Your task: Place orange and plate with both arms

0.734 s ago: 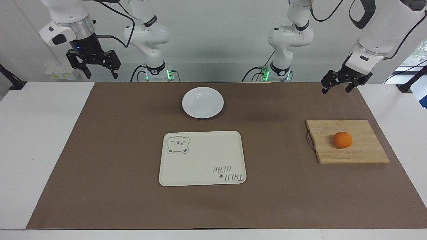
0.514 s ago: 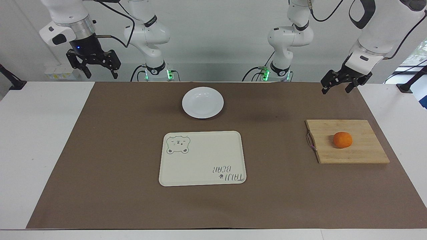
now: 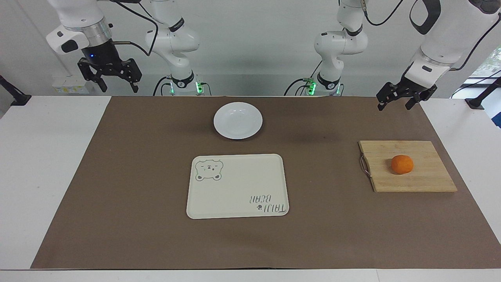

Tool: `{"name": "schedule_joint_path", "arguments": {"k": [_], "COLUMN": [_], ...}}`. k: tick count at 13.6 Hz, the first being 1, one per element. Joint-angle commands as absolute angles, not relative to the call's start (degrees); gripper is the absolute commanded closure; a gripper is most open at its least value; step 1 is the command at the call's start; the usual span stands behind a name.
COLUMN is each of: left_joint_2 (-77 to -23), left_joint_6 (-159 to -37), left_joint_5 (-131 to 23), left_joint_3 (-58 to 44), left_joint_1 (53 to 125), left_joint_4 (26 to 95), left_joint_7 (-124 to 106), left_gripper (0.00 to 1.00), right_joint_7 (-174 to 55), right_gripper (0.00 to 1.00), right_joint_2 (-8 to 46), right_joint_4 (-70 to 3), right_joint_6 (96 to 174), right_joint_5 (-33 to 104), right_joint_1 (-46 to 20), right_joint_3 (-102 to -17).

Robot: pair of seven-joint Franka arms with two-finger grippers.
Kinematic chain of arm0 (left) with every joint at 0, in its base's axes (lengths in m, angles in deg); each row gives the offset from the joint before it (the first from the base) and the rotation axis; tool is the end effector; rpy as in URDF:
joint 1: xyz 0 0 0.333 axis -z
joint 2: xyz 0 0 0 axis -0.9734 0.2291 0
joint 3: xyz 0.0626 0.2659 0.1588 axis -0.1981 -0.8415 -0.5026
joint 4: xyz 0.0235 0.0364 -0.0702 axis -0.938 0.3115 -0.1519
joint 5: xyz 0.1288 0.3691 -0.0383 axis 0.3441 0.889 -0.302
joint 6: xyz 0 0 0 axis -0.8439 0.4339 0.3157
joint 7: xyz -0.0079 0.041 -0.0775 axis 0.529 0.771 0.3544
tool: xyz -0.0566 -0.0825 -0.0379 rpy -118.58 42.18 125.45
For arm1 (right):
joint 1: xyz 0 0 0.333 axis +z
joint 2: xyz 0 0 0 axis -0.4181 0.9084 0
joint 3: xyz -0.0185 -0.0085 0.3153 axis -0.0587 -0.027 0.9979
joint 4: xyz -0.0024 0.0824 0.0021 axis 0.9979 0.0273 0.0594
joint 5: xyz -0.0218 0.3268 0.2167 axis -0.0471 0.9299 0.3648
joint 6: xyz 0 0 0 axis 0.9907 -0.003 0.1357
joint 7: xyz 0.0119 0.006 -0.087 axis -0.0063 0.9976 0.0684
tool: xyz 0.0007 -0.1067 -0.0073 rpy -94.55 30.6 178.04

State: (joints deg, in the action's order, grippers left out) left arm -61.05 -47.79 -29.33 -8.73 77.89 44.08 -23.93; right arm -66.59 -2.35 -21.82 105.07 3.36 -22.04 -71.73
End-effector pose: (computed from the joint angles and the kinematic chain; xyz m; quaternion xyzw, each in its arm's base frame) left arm 0.5433 -0.0257 0.6137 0.9995 -0.0182 -0.0257 0.0063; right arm 0.5162 -0.0247 0.6617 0.9998 -0.0146 0.0139 0.0077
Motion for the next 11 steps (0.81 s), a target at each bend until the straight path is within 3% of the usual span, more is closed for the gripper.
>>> {"name": "schedule_joint_path", "arguments": {"k": [1, 11], "left_joint_2": [-61.1, -56.8], "left_joint_6": [-49.4, -60.4], "left_joint_5": [-30.0, -30.0], "left_joint_3": [-9.3, -9.6], "left_joint_1": [77.4, 69.8], "left_joint_4": [45.7, 51.6], "left_joint_7": [-27.1, -42.5], "left_gripper": [0.00, 0.00], "right_joint_7": [-66.0, -66.0], "right_gripper": [0.00, 0.00], "right_joint_2": [-3.2, -3.2], "right_joint_4": [-22.9, -22.9], "right_joint_6": [105.3, 105.3], "right_joint_5": [2.9, 2.9], "right_joint_1": [-22.3, -22.3], "right_joint_3": [-71.5, -71.5]}}
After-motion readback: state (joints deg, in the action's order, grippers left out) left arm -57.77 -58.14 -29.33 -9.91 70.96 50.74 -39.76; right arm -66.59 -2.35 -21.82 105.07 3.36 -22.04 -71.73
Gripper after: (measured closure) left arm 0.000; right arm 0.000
